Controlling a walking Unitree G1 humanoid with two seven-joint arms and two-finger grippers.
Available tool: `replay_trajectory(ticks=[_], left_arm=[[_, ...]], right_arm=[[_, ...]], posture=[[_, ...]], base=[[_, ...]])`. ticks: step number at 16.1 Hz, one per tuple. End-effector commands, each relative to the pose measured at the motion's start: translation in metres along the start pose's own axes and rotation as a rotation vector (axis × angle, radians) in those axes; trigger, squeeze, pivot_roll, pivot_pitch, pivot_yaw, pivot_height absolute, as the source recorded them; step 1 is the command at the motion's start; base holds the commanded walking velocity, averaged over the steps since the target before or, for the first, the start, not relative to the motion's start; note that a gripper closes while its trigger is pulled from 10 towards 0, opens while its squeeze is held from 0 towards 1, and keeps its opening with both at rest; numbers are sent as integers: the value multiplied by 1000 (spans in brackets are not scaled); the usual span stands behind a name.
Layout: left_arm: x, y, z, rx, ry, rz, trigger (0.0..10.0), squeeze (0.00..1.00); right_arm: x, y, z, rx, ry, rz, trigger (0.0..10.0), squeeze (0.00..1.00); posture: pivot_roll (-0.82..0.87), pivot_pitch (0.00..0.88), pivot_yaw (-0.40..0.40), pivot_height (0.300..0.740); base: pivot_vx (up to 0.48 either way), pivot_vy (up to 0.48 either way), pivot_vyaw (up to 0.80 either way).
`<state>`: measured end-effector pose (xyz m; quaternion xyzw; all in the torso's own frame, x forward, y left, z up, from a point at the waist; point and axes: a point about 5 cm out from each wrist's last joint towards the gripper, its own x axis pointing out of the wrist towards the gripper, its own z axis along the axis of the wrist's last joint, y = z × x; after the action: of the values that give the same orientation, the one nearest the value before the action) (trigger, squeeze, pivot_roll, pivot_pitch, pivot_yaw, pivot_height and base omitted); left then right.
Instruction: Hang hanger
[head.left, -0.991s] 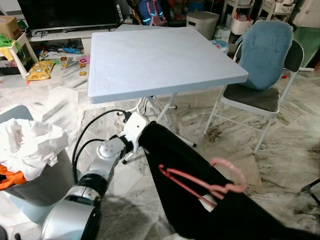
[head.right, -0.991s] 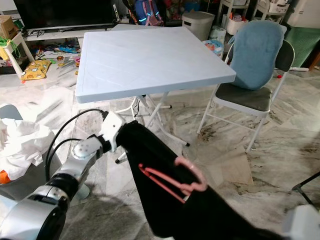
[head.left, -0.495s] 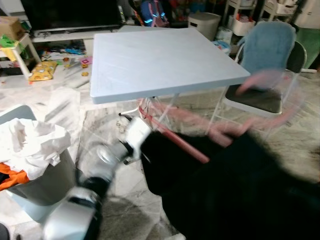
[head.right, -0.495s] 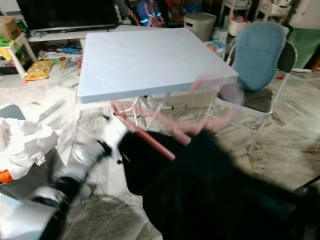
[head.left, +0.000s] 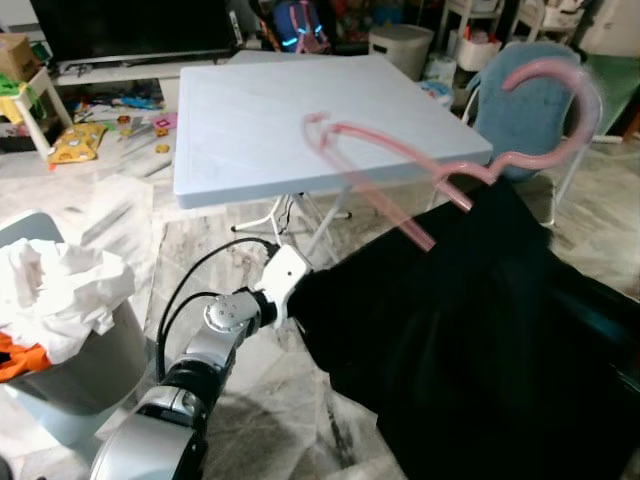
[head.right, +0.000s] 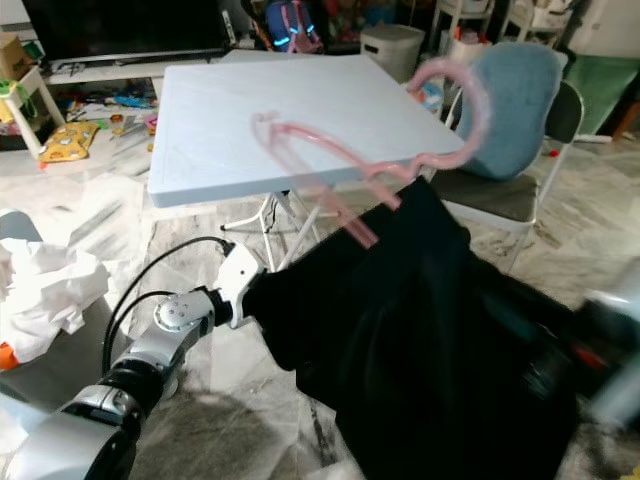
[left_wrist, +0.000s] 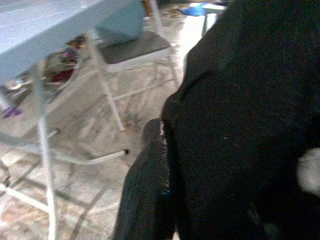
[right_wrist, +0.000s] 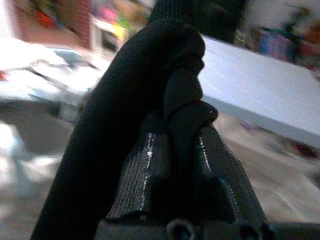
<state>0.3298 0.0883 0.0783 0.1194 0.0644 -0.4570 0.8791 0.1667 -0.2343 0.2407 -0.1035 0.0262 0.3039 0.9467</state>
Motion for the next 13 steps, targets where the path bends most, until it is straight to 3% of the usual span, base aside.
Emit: replay_trajectory(ticks=[1,3,6,9,11,13], left_arm=[[0,-5,2,62,-3,-67,10000,1000],[-5,-6,0,110,9,-99,10000,1000],[-11,-10,-3,189,12,-141,10000,1000],[-14,-17,-1,160,-24,-249,10000,1000],[-26,-25,-3,146,-9,-407,10000,1000],[-31,-27,-2,142,-8,-458,10000,1000]], right_arm=[[8,-1,-11,-41,63,-28,10000,0],[20,2,-21,-53,88,-5,10000,0],[32,-6,-35,-86,117,-22,10000,0],[38,-11,-44,-88,146,-20,10000,0],[46,-21,-51,-138,126,-72,10000,0],[50,-21,-57,-180,155,-50,10000,0]], posture=[[-71,0,-19,740],[-62,0,-24,740],[-57,0,-28,740],[-49,0,-33,740],[-44,0,-33,740],[-40,0,-32,740]], base=[[0,0,0],[0,0,0],[0,0,0],[0,0,0],[0,0,0],[0,0,0]])
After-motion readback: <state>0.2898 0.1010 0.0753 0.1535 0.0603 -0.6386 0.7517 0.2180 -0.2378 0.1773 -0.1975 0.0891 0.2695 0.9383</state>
